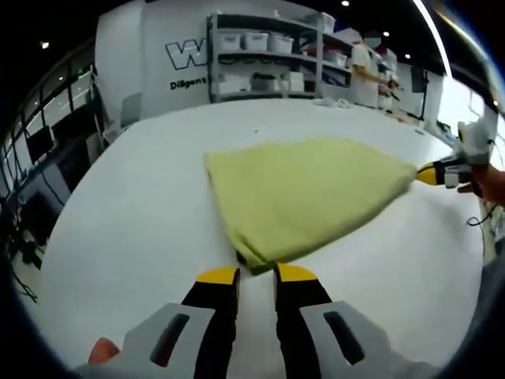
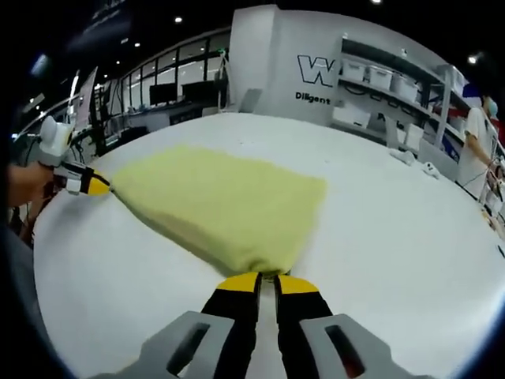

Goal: Fold the garment on the visible template until the final outline fits inside the template.

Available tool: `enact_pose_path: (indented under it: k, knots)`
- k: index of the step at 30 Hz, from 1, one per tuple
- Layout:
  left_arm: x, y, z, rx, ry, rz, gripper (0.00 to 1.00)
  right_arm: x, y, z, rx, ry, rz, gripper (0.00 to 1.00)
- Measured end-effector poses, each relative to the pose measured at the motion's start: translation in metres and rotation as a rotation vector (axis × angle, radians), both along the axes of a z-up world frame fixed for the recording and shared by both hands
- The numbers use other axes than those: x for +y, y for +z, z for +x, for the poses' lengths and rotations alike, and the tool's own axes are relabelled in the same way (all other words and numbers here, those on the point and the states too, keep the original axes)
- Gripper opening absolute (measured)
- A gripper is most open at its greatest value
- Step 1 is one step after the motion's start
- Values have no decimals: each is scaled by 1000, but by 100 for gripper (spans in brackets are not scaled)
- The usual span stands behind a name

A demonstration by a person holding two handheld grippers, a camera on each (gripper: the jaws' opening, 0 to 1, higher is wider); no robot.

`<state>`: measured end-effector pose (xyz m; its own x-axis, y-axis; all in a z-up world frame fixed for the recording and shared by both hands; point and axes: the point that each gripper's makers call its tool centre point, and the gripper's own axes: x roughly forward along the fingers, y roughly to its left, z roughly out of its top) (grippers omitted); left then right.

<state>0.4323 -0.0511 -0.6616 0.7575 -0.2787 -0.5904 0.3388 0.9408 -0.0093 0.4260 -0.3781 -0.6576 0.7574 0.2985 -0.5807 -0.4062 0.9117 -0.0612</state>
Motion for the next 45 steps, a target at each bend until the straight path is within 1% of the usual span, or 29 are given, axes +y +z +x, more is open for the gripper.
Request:
enact_pose_path:
  k: [2, 6, 9, 15, 19, 23, 32, 37, 39, 41, 45]
  knots:
    - [-1, 1, 2, -8, -2, -1, 12, 2, -4, -1, 11, 5, 0, 2]
    - [0, -3, 4, 10, 6, -9, 9, 4, -6, -3, 20, 9, 0, 2]
    - [0, -2, 5, 7, 5, -4, 5, 4, -8, -3, 22, 13, -1, 1]
    - [-1, -2, 7, 7, -5, -4, 4, 4, -8, -2, 26, 7, 17, 1]
    - [-1, -2, 8, 5, -5, -4, 0, 5, -7, -1, 22, 5, 24, 0]
    - [-1, -2, 8, 4, -6, 1, 0, 2, -7, -2, 23, 2, 24, 0]
    - [9, 1, 11, 0, 20, 4, 0, -4, -6, -5, 25, -4, 23, 0]
    - [9, 1, 12, 0, 22, 7, 0, -13, -2, -3, 18, -23, 28, 0]
    - [11, -1, 11, 2, 26, 15, 0, -17, -1, -2, 13, -34, 10, 0]
    - [12, -1, 11, 4, 26, 14, 0, -22, -1, -2, 9, -51, 11, 0]
    - [15, -1, 12, 2, 27, 23, 0, -26, -1, -2, 16, -51, 6, 0]
